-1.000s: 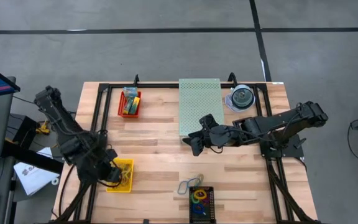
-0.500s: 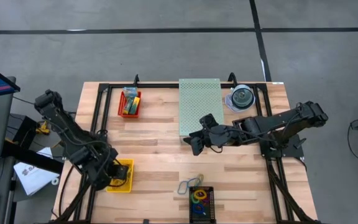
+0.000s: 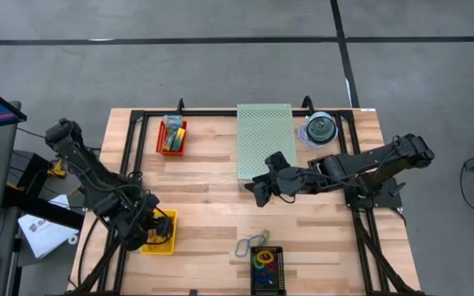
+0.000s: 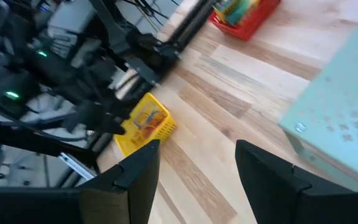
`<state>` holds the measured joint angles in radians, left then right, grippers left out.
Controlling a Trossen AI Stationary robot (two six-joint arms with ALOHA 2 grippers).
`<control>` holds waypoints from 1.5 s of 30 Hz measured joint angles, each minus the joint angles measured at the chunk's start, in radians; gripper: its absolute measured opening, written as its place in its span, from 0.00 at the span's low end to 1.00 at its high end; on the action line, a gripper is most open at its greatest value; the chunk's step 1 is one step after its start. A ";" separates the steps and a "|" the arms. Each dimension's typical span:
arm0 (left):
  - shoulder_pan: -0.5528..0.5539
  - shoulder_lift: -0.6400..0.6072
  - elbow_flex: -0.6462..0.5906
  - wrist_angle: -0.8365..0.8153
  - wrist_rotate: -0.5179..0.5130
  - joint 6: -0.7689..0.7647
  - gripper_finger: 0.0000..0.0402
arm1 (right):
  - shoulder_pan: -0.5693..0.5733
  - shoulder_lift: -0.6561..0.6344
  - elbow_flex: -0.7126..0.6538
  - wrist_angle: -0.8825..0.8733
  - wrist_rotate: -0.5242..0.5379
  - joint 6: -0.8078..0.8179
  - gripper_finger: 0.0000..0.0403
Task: Pick & Place Office Desk Supplies
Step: Put the orange rubber band into the yellow bin
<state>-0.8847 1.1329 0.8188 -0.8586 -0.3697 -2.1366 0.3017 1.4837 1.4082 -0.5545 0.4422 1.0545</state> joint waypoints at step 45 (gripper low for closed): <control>0.432 -0.053 0.000 1.207 -0.023 1.218 0.58 | 0.109 0.455 -0.161 -0.060 -0.450 0.342 0.38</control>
<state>-0.4526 1.0798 0.8192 0.3484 -0.3931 -0.9184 0.4102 1.9389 1.2476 -0.6146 -0.0075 1.3968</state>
